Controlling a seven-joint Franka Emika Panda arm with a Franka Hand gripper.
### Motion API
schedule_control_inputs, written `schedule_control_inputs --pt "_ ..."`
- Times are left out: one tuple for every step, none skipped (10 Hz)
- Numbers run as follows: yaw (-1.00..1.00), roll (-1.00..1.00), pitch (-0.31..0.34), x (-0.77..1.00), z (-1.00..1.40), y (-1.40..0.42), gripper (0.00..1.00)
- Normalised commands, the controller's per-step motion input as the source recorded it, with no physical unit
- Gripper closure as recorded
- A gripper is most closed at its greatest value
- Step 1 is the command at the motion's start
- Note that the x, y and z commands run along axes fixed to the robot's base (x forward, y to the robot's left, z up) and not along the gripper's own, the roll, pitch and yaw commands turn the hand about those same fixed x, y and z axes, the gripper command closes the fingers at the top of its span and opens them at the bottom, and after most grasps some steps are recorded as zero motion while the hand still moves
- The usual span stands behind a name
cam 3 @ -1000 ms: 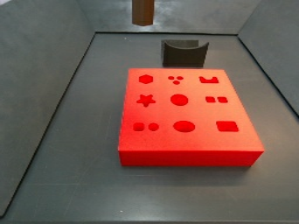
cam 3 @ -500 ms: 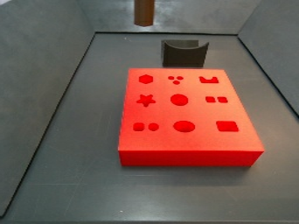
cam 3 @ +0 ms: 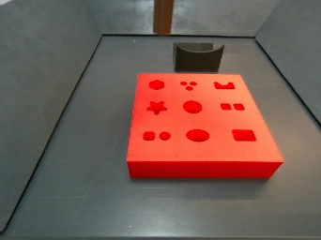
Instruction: Insert the hexagon object.
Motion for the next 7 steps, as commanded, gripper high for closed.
schedule_control_inputs --pt "-0.19 0.3 -0.11 0.15 -0.63 0.0 1.0" --pt "-0.13 0.16 -0.076 0.35 -0.59 0.07 1.0" --pt "-0.08 0.03 -0.097 0.29 -0.57 0.16 1.0" --pt "0.0 0.0 -0.076 0.2 -0.55 0.22 1.0" --pt "0.0 -0.11 0.0 0.0 -0.23 0.28 1.0" --pt "0.0 -0.02 0.0 0.0 0.0 0.01 1.0" --pt "-0.09 -0.28 -0.217 -0.23 0.0 0.0 1.0"
